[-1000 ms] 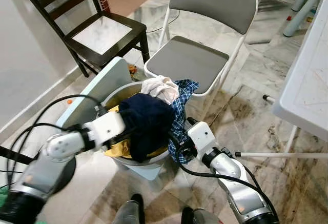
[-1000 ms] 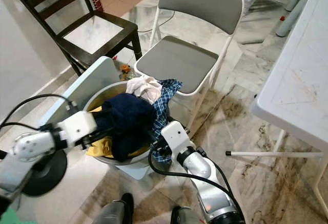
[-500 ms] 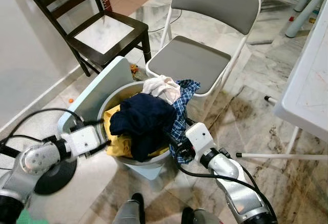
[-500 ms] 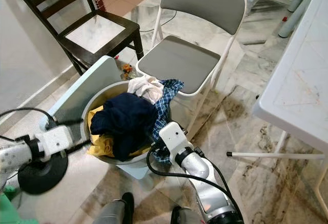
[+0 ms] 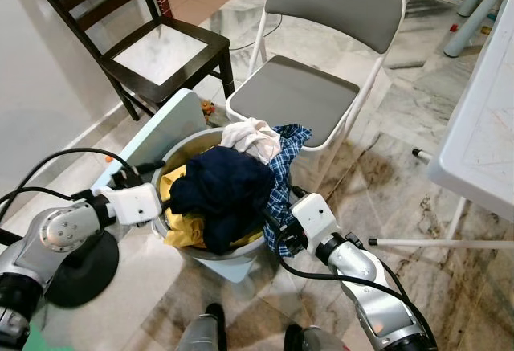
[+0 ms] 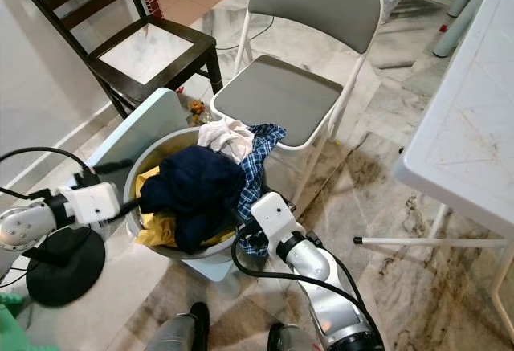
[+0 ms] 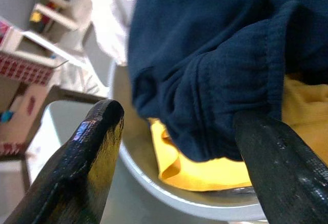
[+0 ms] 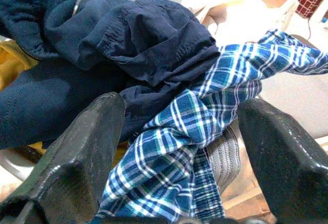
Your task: Hang hanger
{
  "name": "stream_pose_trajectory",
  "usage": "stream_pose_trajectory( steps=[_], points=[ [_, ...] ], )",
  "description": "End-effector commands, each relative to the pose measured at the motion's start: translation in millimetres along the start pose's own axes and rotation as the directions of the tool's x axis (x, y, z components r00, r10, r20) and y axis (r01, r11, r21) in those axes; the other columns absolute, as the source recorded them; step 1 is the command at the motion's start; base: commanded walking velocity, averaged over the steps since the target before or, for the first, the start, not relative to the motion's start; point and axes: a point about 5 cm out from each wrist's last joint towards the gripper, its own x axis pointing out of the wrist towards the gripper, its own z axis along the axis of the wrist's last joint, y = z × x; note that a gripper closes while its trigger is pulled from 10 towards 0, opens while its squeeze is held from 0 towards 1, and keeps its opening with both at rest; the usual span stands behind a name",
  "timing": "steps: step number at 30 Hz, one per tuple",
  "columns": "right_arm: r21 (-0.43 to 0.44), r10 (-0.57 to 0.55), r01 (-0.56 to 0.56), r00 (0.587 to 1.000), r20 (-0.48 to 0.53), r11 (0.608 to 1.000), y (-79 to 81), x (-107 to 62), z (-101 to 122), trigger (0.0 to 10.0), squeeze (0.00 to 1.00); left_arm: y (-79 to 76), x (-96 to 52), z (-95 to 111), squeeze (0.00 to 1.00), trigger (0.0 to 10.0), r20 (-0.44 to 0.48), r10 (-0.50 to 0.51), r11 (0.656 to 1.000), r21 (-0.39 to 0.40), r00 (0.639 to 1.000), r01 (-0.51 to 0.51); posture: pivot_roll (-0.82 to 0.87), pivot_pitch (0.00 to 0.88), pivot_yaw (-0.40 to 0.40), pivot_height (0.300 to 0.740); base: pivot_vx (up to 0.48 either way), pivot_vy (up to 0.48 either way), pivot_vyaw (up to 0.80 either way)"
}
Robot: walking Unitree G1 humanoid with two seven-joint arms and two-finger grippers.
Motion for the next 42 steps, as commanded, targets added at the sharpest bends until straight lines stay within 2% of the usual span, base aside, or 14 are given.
stream_pose_trajectory(
  steps=[1,14,21,27,28,29,30,31,37,38,39,40,41,42],
  points=[
    [0.002,0.013,-0.013,1.000,-0.007,1.000,2.7,-1.9,-2.0,10.0,0.00,-8.8,-0.4,-5.9,0.00,10.0,-0.029,-0.079,0.997,0.012,0.996,0.079,0.11,0.263,0.024,0.740,0.000,0.000,0.00],
    [0.004,-0.012,0.012,1.000,-0.013,1.000,2.3,-6.9,-3.5,10.0,0.00,4.1,8.6,-1.9,0.00,10.0,0.027,-0.005,0.986,-0.168,1.000,0.010,0.08,0.265,0.040,0.740,0.000,0.000,0.00],
    [0.004,-0.014,0.014,1.000,-0.017,1.000,2.1,-7.9,-4.8,10.0,0.00,-13.6,9.3,8.9,0.00,10.0,0.099,0.041,0.971,-0.240,0.994,-0.016,0.09,0.268,0.037,0.740,0.000,0.000,0.00],
    [0.004,-0.003,0.003,1.000,-0.019,1.000,3.2,-6.2,-4.7,10.0,0.00,-24.7,4.6,16.1,0.00,10.0,0.122,0.214,0.918,-0.364,0.969,-0.157,0.11,0.273,0.030,0.740,0.000,0.000,0.00],
    [0.003,0.002,-0.002,1.000,-0.020,1.000,3.6,-5.7,-4.8,10.0,0.00,-28.8,3.4,17.7,0.20,10.0,0.117,0.252,0.901,-0.391,0.961,-0.188,0.11,0.274,0.026,0.740,0.000,0.000,0.00],
    [0.003,0.004,-0.004,1.000,-0.021,1.000,3.9,-5.3,-4.8,10.0,0.00,-31.5,3.3,18.7,0.90,10.0,0.117,0.260,0.894,-0.403,0.958,-0.194,0.11,0.276,0.024,0.740,0.000,0.000,0.00],
    [0.002,0.005,-0.005,1.000,-0.021,1.000,4.0,-5.3,-4.9,10.0,0.00,-33.4,2.6,20.1,0.90,10.0,0.117,0.265,0.889,-0.415,0.957,-0.195,0.11,0.277,0.023,0.740,0.000,0.000,0.00],
    [0.002,0.009,-0.009,1.000,-0.020,1.000,4.4,-4.9,-4.5,10.0,0.00,-38.3,1.6,22.4,1.00,10.0,0.112,0.260,0.887,-0.421,0.959,-0.191,0.12,0.278,0.021,0.740,0.000,0.000,0.00],
    [0.000,0.016,-0.016,1.000,-0.022,1.000,4.6,-4.7,-4.4,10.0,0.00,-48.0,-0.4,21.2,1.00,10.0,0.090,0.223,0.895,-0.413,0.971,-0.167,0.12,0.282,0.018,0.740,0.000,0.000,0.00],
    [0.000,0.017,-0.017,1.000,-0.023,1.000,4.6,-4.9,-4.7,10.0,0.00,-49.1,-1.4,18.8,0.84,10.0,0.076,0.214,0.895,-0.414,0.974,-0.165,0.12,0.282,0.018,0.740,0.000,0.000,0.00],
    [0.000,0.017,-0.017,1.000,-0.024,1.000,4.6,-5.0,-4.9,10.0,0.00,-49.7,-2.1,17.4,0.84,10.0,0.067,0.209,0.896,-0.414,0.976,-0.163,0.12,0.282,0.018,0.740,0.000,0.000,0.00],
    [-0.001,0.017,-0.017,1.000,-0.025,1.000,4.9,-5.4,-5.1,10.0,0.00,-50.3,-3.3,13.1,0.35,10.0,0.045,0.199,0.896,-0.413,0.979,-0.163,0.11,0.283,0.019,0.740,0.000,0.000,0.00],
    [-0.001,0.017,-0.017,1.000,-0.026,1.000,4.9,-5.5,-5.1,10.0,0.00,-50.4,-4.1,10.5,0.11,10.0,0.028,0.195,0.894,-0.415,0.980,-0.166,0.11,0.283,0.019,0.740,0.000,0.000,0.00],
    [-0.001,0.016,-0.016,1.000,-0.026,1.000,5.1,-5.7,-5.1,10.0,0.00,-50.9,-4.3,6.8,0.00,10.0,0.007,0.179,0.896,-0.413,0.984,-0.160,0.11,0.284,0.021,0.740,0.000,0.000,0.00]
  ],
)
